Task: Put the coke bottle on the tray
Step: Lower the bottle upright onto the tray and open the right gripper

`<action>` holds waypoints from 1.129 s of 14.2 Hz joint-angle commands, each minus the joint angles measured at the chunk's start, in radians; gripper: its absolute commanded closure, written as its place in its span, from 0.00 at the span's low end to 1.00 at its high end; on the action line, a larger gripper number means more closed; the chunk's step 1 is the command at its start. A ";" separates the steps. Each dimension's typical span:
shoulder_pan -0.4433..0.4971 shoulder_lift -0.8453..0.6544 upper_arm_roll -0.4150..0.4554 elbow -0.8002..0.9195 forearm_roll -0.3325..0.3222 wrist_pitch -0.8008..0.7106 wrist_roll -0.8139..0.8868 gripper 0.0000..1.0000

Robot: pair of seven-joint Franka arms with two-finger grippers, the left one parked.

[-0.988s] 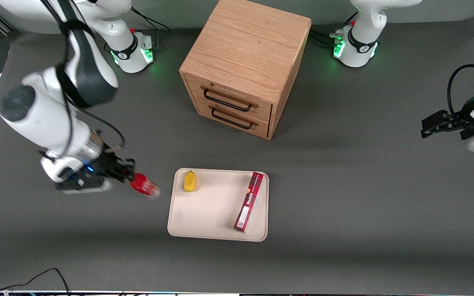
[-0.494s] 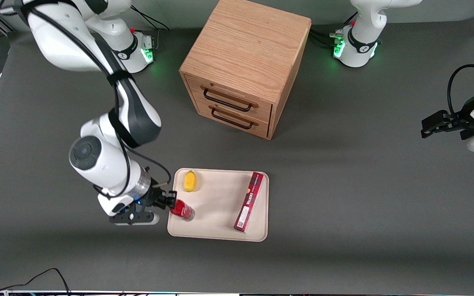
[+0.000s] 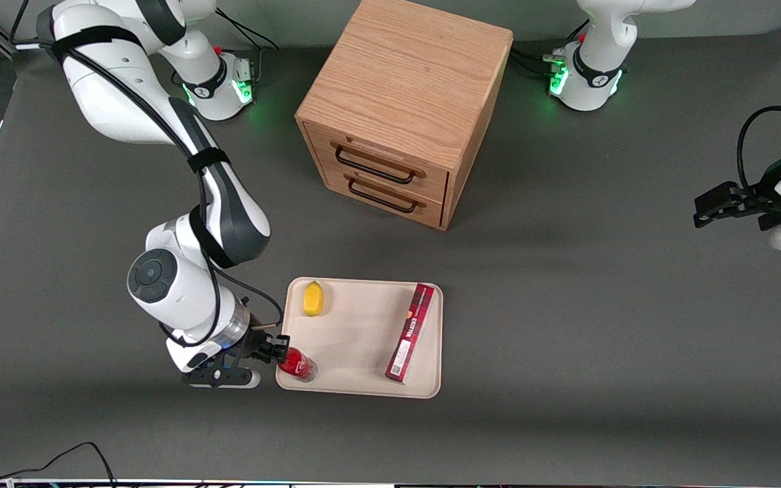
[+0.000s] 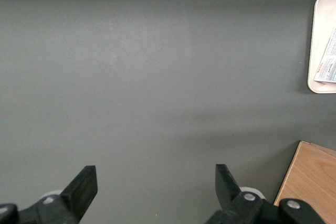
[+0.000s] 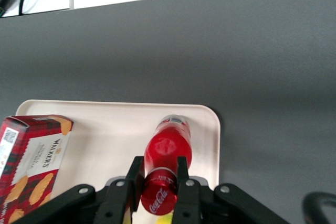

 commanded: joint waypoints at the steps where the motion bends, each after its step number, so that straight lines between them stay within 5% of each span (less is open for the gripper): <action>1: 0.013 -0.010 -0.008 0.027 0.009 -0.042 0.050 1.00; 6: 0.013 -0.001 -0.008 0.012 0.006 -0.056 0.047 1.00; 8: 0.013 0.000 -0.008 0.012 0.007 -0.059 0.045 0.00; 11: 0.012 -0.036 -0.011 0.020 -0.006 -0.103 0.033 0.00; 16: -0.052 -0.274 -0.022 0.036 -0.022 -0.431 0.014 0.00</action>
